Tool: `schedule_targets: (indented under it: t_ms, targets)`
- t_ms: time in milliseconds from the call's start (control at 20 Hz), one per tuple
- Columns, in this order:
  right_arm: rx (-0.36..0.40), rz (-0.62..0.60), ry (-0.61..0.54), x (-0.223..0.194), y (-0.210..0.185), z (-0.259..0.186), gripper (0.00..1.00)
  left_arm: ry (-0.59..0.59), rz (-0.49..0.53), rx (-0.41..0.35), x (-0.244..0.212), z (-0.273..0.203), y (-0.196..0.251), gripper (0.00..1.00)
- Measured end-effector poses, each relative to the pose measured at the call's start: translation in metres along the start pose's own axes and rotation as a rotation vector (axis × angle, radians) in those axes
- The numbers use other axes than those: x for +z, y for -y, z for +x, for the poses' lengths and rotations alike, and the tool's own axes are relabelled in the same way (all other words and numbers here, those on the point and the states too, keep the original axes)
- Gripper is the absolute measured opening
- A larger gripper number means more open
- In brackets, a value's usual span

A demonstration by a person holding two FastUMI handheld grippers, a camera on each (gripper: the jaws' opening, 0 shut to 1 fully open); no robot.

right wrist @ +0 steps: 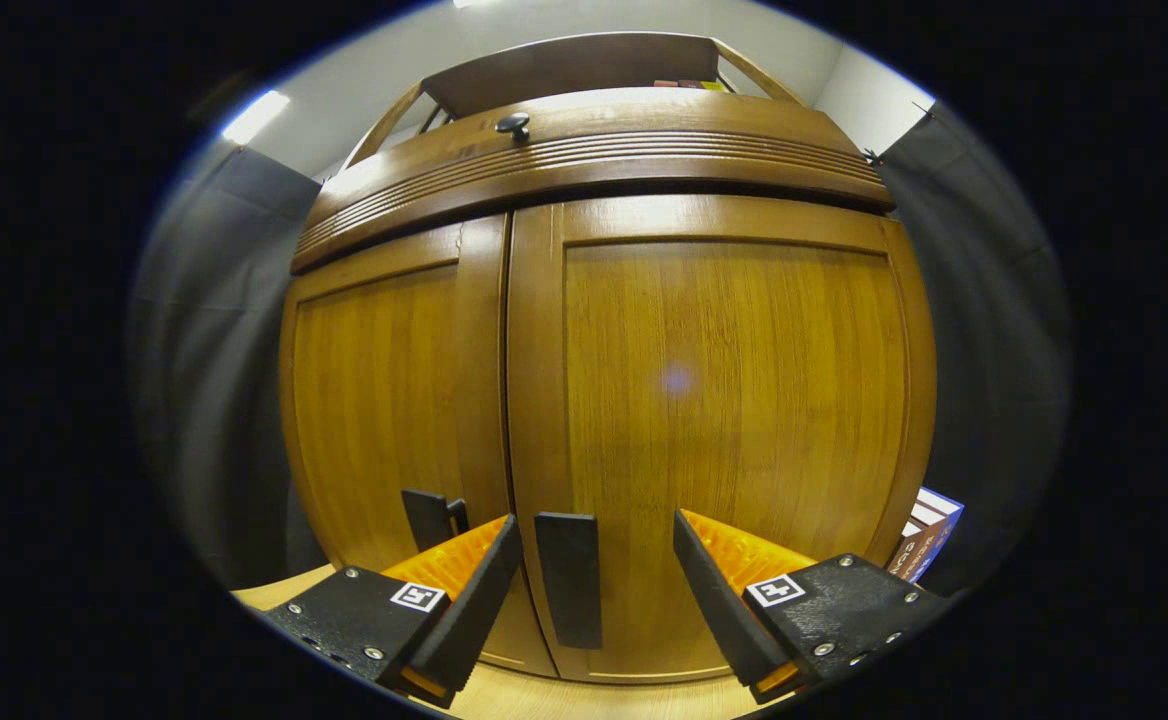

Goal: Open the right door of the double-door shoe cabinet with the right hand, and open the left door with the left hand.

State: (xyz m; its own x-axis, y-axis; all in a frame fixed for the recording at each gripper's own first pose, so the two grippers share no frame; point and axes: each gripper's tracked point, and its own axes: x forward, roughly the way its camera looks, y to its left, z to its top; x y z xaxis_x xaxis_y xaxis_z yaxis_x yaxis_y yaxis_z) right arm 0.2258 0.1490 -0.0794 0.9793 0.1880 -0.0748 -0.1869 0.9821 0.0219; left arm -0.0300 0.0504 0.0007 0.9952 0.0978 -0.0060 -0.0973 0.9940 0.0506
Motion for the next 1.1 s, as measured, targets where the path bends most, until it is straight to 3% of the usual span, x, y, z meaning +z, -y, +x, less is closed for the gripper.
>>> schedule_targets:
  t_ms: [300, 400, 500, 550, 600, 800, 850, 1100]
  targets:
    - [-0.049, -0.034, -0.034, -0.017, 0.006, 0.014, 0.94, 0.014, -0.005, 0.003, 0.004, 0.0, -0.002, 0.98]
    - [-0.064, -0.054, -0.021, -0.018, 0.007, 0.013, 0.89, 0.012, -0.002, 0.002, 0.003, 0.001, -0.001, 0.96]
    - [-0.055, -0.046, -0.015, -0.02, 0.002, 0.013, 0.97, 0.013, -0.003, -0.001, 0.002, 0.002, 0.001, 0.96]
    - [-0.046, -0.033, -0.017, -0.021, -0.001, 0.014, 0.7, 0.016, -0.007, -0.008, 0.004, 0.003, 0.002, 0.98]
    - [-0.037, -0.026, -0.016, -0.022, -0.004, 0.014, 0.86, 0.02, -0.012, -0.015, 0.004, 0.001, 0.004, 0.95]
    - [0.009, 0.015, 0.009, -0.023, -0.019, 0.017, 0.52, 0.019, -0.01, -0.031, 0.005, -0.001, 0.009, 0.96]
    - [0.008, 0.006, 0.007, -0.024, -0.02, 0.02, 0.33, 0.021, -0.01, -0.032, 0.005, -0.002, 0.01, 0.96]
    - [0.027, 0.021, -0.019, -0.028, -0.02, 0.009, 0.27, 0.002, -0.017, -0.037, 0.0, -0.013, 0.013, 0.96]
